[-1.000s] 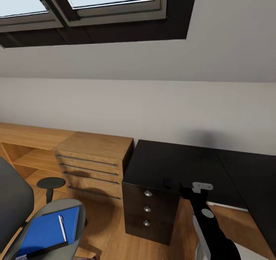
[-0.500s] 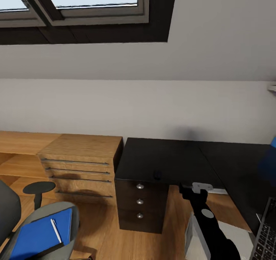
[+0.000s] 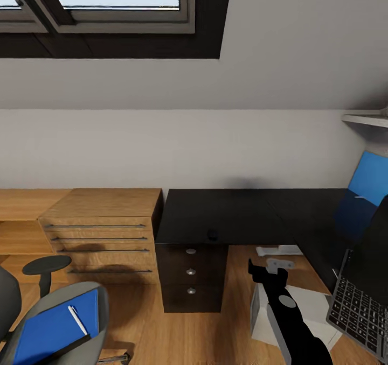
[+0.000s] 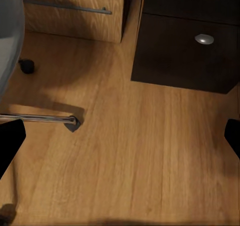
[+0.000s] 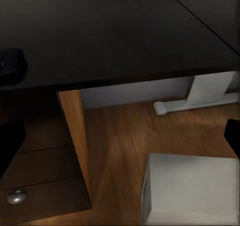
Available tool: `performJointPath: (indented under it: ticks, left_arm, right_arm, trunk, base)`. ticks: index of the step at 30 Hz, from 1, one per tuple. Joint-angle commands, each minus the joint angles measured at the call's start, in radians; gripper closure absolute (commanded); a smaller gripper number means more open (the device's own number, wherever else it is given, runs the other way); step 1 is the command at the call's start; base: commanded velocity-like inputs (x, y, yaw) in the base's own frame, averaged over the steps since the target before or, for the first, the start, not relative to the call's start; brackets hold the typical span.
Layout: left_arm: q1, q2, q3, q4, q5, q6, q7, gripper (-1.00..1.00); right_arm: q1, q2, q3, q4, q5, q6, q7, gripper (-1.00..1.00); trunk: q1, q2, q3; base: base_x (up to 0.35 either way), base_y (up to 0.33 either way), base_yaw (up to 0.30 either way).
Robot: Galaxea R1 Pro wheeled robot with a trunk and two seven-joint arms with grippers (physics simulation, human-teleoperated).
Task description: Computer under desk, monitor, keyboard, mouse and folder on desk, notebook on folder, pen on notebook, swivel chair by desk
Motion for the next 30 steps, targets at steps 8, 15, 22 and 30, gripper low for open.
performJointPath:
  ticks: [8, 15, 22, 30]
  left_arm:
    - [0.0, 0.001, -0.004, 0.0, 0.009, -0.005, -0.008, -1.0]
    - [0.0, 0.001, -0.004, 0.001, 0.009, 0.001, -0.007, -1.0]
    - [0.0, 0.012, -0.003, 0.002, 0.012, 0.011, -0.005, -1.0]
    - [0.0, 0.018, -0.003, 0.0, 0.012, 0.013, -0.003, -1.0]
  right_arm:
    - [-0.001, 0.002, -0.001, 0.018, 0.003, 0.002, -0.002, -1.0]
    - [-0.001, 0.003, 0.0, 0.042, 0.004, -0.029, 0.0, -1.0]
    - [-0.001, 0.004, 0.016, 0.104, 0.005, -0.095, 0.001, -1.0]
    - [-0.001, 0.004, 0.027, 0.119, 0.005, -0.144, 0.002, -1.0]
  trunk:
    - [0.0, -0.001, -0.011]
    - [0.0, -0.001, -0.017]
    - [0.011, -0.022, -0.027]
    - [0.042, -0.078, -0.052]
  base:
    - [-0.008, 0.007, -0.125]
    - [-0.001, 0.001, -0.061]
    - [0.0, 0.0, -0.008]
    - [0.0, 0.0, -0.001]
